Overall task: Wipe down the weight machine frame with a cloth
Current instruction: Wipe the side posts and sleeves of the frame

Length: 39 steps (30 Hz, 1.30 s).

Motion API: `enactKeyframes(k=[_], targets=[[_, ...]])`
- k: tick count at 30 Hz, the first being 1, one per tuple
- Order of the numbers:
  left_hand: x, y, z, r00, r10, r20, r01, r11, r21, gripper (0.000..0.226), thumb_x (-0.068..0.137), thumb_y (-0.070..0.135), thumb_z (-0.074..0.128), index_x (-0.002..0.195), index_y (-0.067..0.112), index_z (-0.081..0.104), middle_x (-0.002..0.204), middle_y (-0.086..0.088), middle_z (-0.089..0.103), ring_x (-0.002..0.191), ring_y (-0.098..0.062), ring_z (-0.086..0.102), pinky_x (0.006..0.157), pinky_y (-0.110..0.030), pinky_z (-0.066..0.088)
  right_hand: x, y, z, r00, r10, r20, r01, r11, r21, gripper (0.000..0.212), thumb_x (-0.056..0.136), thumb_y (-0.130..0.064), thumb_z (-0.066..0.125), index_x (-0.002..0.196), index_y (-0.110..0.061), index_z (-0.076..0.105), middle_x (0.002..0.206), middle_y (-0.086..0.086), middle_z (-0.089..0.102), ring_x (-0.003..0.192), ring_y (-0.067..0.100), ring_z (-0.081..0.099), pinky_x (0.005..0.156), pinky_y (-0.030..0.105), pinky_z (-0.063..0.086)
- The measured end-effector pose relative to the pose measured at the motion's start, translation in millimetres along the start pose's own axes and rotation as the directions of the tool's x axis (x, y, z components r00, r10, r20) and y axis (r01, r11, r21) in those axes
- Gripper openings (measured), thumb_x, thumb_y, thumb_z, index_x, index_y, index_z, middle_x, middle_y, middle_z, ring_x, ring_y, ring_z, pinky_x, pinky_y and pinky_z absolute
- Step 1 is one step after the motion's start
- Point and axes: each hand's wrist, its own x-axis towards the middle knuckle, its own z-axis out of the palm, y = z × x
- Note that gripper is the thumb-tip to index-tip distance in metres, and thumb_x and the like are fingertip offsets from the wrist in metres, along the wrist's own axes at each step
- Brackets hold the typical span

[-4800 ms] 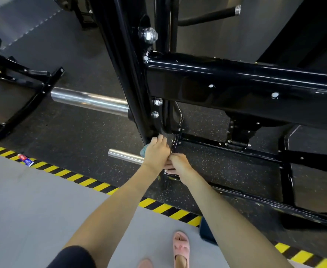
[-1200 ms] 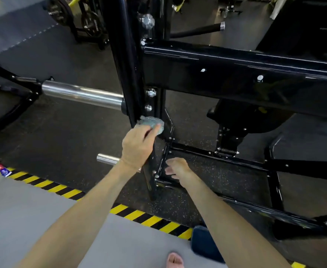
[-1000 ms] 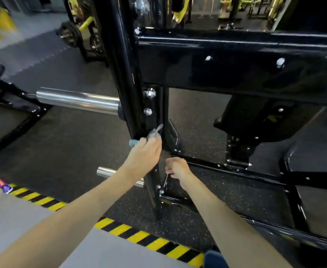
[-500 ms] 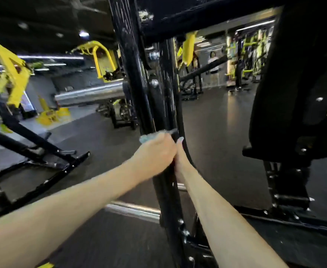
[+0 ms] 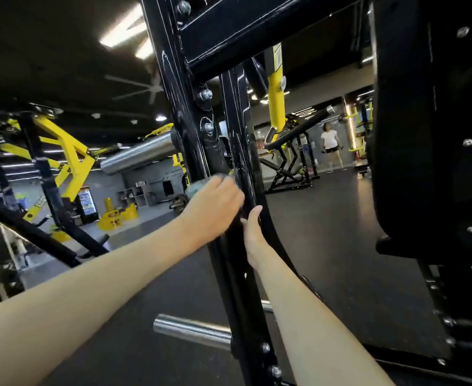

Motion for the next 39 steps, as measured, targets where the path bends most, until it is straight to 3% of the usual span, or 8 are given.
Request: enactKeyframes(k=[3,6,13,17,22,29,34,39], targets=[[-14,20,2,0.976,0.167,0.141,-0.151,0.982,-0.114,0.031,0.087,0.012,0.035,0.108,0.014,0.058,0.103,-0.001,0.060,0.099,-0.022,0.054,0.085,-0.032,0.040,3,1,6,1.000,0.000,-0.027,0.001,0.999,0.034,0.099,0.084,-0.076,-0.004,0.135,-0.013,0.053,0.128,0.008,0.061,0.118,0.020,0.055,0.104,0.037,0.043],[3,-23,-2,1.000,-0.012,0.005,0.012,0.999,-0.039,0.029,0.078,0.013,0.036,0.089,0.019,0.061,0.087,0.003,0.062,0.086,-0.019,0.057,0.075,-0.031,0.042,5,2,4,0.998,0.043,-0.051,-0.043,0.999,-0.004,0.103,0.082,-0.079,-0.004,0.135,-0.011,0.053,0.130,0.008,0.059,0.121,0.023,0.053,0.106,0.038,0.040],[-9,17,11,0.992,0.107,0.067,-0.099,0.989,-0.113,0.014,0.067,0.014,0.048,0.075,0.017,0.059,0.074,0.002,0.058,0.073,-0.019,0.054,0.067,-0.031,0.044,4,3,-4,0.998,0.036,0.049,-0.039,0.997,0.061,0.094,0.090,-0.068,-0.006,0.104,-0.011,0.066,0.089,0.006,0.068,0.084,0.016,0.063,0.073,0.027,0.051],[11,-25,-1,0.991,-0.119,-0.054,0.115,0.991,-0.074,0.016,0.064,0.010,0.051,0.077,0.015,0.059,0.077,-0.001,0.057,0.073,-0.022,0.054,0.067,-0.033,0.043,7,6,-3,0.998,0.061,0.027,-0.061,0.998,0.021,0.104,0.084,-0.075,-0.008,0.123,-0.008,0.062,0.122,0.012,0.064,0.114,0.025,0.058,0.102,0.040,0.045],[-23,23,5,0.980,0.157,0.121,-0.120,0.956,-0.266,0.018,0.071,0.011,0.049,0.084,0.018,0.060,0.084,0.001,0.060,0.084,-0.021,0.056,0.078,-0.034,0.049,12,3,2,0.999,0.054,-0.011,-0.054,0.998,-0.012,0.100,0.081,-0.078,-0.007,0.095,-0.009,0.064,0.092,0.007,0.069,0.097,0.022,0.061,0.090,0.031,0.047],[29,-63,1,0.961,-0.276,0.030,0.275,0.961,0.021,0.030,0.077,0.008,0.045,0.103,0.010,0.059,0.100,-0.003,0.058,0.094,-0.022,0.054,0.086,-0.036,0.045,20,4,-2,0.995,0.098,-0.007,-0.099,0.991,-0.094,0.097,0.084,-0.077,-0.001,0.129,-0.012,0.054,0.144,0.012,0.048,0.135,0.029,0.042,0.115,0.046,0.029],[9,-25,2,0.977,0.115,0.178,-0.118,0.993,0.004,0.046,0.085,0.010,0.048,0.131,0.007,0.049,0.104,-0.010,0.059,0.096,-0.027,0.057,0.083,-0.039,0.047,20,3,6,0.997,0.067,-0.021,-0.069,0.992,-0.104,0.079,0.092,-0.069,0.022,0.148,-0.016,0.036,0.151,0.003,0.038,0.139,0.022,0.035,0.117,0.042,0.026],[33,-91,-8,0.992,-0.101,0.075,0.094,0.992,0.081,0.032,0.079,0.010,0.040,0.100,0.011,0.064,0.100,-0.004,0.064,0.097,-0.024,0.060,0.083,-0.038,0.046,27,8,0,0.990,0.143,0.014,-0.139,0.976,-0.168,0.101,0.072,-0.084,0.026,0.149,-0.019,0.033,0.152,0.006,0.037,0.140,0.026,0.034,0.117,0.047,0.026]])
